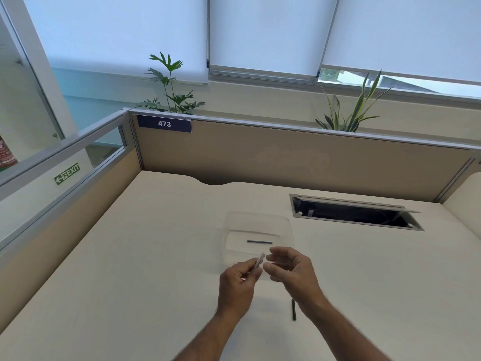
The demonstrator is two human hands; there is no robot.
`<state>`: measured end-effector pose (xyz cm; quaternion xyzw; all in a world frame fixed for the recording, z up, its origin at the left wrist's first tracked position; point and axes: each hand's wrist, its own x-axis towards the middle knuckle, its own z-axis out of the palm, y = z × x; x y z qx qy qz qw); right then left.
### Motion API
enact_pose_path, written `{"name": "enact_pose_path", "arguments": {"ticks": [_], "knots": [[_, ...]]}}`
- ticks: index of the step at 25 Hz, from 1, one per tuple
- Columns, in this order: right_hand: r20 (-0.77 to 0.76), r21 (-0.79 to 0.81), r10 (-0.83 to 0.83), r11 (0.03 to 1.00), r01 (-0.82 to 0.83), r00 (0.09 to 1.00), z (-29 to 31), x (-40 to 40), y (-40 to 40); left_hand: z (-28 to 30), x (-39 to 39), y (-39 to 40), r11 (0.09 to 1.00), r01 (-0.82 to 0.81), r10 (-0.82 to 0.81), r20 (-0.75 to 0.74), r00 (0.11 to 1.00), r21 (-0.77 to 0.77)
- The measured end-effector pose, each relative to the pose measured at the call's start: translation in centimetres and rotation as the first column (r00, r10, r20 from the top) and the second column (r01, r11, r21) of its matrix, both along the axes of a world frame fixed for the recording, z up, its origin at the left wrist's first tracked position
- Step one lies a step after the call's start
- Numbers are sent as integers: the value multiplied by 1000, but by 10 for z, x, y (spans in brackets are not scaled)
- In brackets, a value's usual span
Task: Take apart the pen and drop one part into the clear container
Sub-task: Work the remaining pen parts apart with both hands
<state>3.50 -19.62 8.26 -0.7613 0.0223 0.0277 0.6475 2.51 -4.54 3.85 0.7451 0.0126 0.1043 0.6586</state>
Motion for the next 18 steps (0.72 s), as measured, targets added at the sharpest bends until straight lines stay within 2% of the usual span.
{"name": "enact_pose_path", "arguments": {"ticks": [2, 4, 7, 9, 11, 13, 18], "knots": [[-19, -49, -42, 998, 41, 999, -5, 0, -8, -1, 0, 0, 1000, -19, 19, -29, 999, -18], [-20, -188, -114, 976, 109, 993, -12, 1, -16, -1, 1, -1, 999, -28, 27, -46, 999, -25], [-48, -484, -180, 865, 134, 983, -24, 0, -32, 0, 0, 0, 999, -26, 23, -58, 998, -40], [-170, -624, -176, 780, 32, 970, -30, -2, -42, 0, 0, 0, 999, -30, 27, -62, 998, -40], [-334, -672, -164, 732, -113, 928, -36, -7, -49, 0, 0, 0, 999, -33, 31, -65, 997, -32], [-431, -682, -156, 701, -208, 889, -43, -11, -51, 0, -1, -1, 999, -31, 30, -64, 998, -25], [-441, -692, -119, 676, -252, 890, -52, -13, -52, 0, -1, -2, 999, -27, 24, -74, 997, -40]]}}
